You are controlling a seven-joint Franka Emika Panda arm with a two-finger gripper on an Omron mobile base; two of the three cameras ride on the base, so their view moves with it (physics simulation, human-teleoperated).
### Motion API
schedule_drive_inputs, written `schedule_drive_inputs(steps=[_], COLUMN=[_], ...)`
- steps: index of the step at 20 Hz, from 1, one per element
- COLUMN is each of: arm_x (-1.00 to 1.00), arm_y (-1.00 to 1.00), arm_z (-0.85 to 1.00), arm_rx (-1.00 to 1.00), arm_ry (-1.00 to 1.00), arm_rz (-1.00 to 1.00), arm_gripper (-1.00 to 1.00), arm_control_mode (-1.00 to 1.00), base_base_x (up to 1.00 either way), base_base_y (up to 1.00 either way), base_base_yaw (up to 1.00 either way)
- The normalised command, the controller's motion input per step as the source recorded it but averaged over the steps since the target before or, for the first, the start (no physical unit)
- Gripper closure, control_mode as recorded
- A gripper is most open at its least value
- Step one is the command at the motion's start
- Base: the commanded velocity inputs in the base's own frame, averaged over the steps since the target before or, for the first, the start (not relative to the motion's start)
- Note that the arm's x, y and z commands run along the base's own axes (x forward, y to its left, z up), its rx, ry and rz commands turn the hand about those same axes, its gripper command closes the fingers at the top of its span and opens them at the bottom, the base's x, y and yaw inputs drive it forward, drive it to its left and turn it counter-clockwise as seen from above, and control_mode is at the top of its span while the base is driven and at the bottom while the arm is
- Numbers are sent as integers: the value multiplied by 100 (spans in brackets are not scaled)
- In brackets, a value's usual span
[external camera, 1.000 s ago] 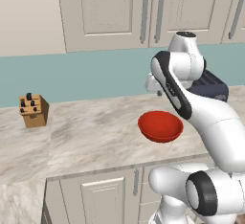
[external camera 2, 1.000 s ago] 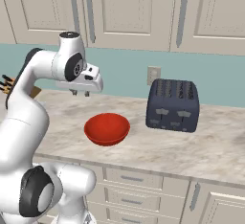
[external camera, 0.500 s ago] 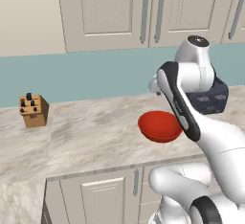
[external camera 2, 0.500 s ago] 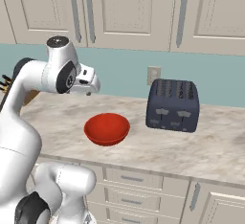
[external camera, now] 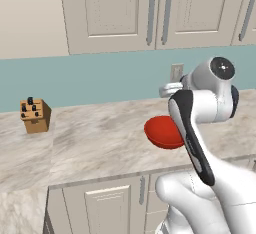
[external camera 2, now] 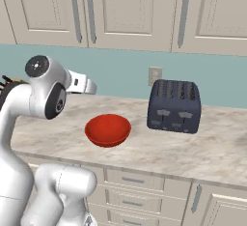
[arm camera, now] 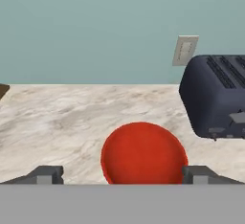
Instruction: Open the cabinet. Pick the pear and mango from the cabinet and place them into the bowl. Then close the cabinet.
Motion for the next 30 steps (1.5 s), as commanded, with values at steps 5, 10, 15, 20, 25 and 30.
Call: schedule_drive_inputs(steps=[5, 10, 15, 20, 25, 30], arm_x=[16, 19, 5, 0, 4, 18], arm_y=[0, 0, 0, -1, -2, -2], arm_z=[80, 92, 77, 53, 24, 3], arm_rx=[-5, 0, 0, 3, 3, 1], arm_ry=[-11, -2, -1, -2, -6, -12], arm_rz=[-7, -3, 0, 0, 0, 0], arm_gripper=[-100, -100, -100, -100, -100, -100], arm_control_mode=[-100, -100, -100, -100, -100, -100], base_base_x=[0, 0, 0, 0, 0, 0], base_base_y=[0, 0, 0, 0, 0, 0], base_base_yaw=[0, 0, 0, 0, 0, 0])
